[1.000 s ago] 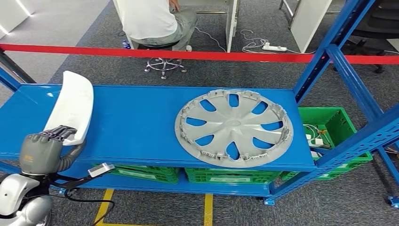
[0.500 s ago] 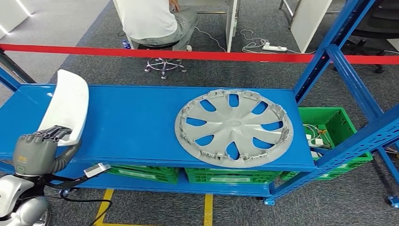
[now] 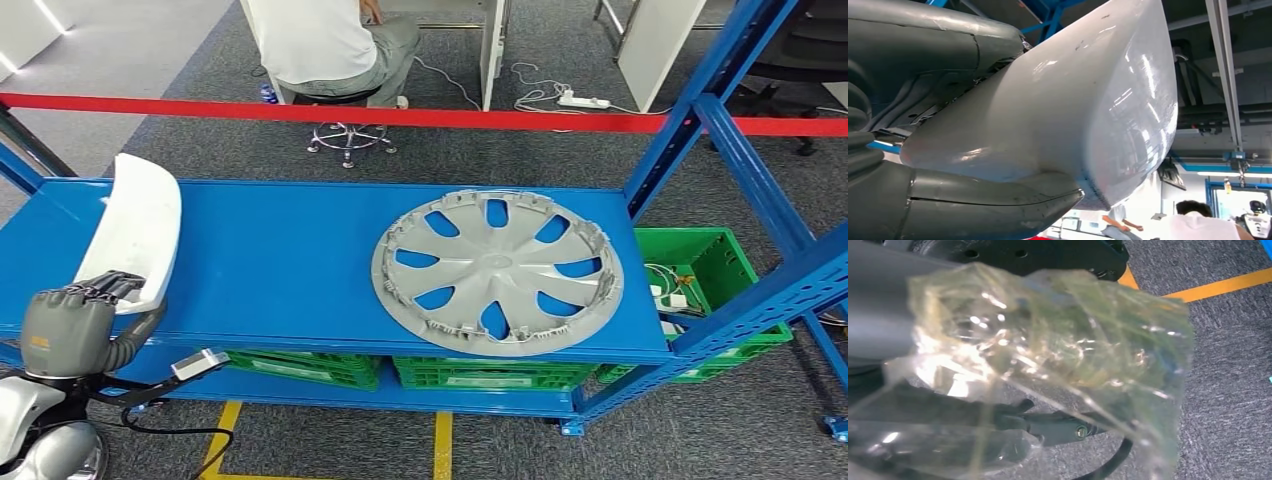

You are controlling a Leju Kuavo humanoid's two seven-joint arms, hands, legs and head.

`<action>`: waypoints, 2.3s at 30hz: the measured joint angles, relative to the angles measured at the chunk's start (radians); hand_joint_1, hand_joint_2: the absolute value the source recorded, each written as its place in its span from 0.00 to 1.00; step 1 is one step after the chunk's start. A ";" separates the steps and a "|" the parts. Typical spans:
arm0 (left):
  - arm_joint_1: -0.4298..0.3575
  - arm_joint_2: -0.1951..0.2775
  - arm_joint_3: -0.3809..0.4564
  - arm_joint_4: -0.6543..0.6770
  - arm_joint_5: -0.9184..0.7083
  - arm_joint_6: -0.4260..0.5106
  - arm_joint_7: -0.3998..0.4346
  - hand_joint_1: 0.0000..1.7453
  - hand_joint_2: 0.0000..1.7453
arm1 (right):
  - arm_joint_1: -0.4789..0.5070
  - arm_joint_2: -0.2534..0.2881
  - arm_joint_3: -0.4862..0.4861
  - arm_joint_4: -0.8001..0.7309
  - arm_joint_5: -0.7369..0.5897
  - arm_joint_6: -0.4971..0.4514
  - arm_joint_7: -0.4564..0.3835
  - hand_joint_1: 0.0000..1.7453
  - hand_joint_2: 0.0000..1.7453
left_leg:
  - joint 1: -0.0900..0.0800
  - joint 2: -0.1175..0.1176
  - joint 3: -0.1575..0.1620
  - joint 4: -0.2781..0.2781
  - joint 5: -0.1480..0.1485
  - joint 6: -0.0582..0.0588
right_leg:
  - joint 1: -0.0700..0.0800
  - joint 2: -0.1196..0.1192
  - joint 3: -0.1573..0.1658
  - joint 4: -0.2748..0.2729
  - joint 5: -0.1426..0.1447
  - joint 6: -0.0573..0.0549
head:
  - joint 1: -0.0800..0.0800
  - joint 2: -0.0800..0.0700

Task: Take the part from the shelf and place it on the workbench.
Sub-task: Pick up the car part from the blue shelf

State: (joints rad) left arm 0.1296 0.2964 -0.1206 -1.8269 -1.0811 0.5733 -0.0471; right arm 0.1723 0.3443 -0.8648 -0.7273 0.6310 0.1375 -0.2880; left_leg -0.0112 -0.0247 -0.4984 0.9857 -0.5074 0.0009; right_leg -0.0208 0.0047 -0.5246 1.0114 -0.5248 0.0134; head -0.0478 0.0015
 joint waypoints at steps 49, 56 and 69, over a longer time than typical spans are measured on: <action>0.075 -0.006 0.054 -0.041 0.006 -0.011 0.029 1.00 1.00 | -0.025 0.001 -0.098 0.021 0.075 -0.006 0.003 0.00 0.00 | 0.008 -0.003 0.010 -0.011 -0.008 0.002 | 0.010 0.009 -0.047 0.010 0.030 -0.010 | 0.001 0.000; 0.075 -0.006 0.055 -0.042 0.006 -0.011 0.029 1.00 1.00 | -0.024 0.001 -0.096 0.015 0.075 -0.006 0.003 0.00 0.00 | 0.010 -0.003 0.010 -0.011 -0.006 -0.012 | 0.011 0.008 -0.044 0.011 0.032 -0.015 | 0.002 0.000; 0.075 -0.006 0.056 -0.042 0.006 -0.011 0.029 1.00 1.00 | -0.024 0.001 -0.095 0.014 0.075 -0.006 0.004 0.00 0.00 | 0.006 -0.003 0.010 -0.009 -0.007 -0.011 | 0.008 0.008 -0.043 0.010 0.032 -0.014 | 0.002 0.000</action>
State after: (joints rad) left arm 0.2050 0.2899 -0.0648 -1.8685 -1.0750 0.5623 -0.0179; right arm 0.1479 0.3449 -0.9602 -0.7129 0.7057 0.1320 -0.2845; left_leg -0.0054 -0.0273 -0.4886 0.9766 -0.5141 -0.0097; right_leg -0.0131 0.0132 -0.5677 1.0213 -0.4925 -0.0010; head -0.0462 0.0015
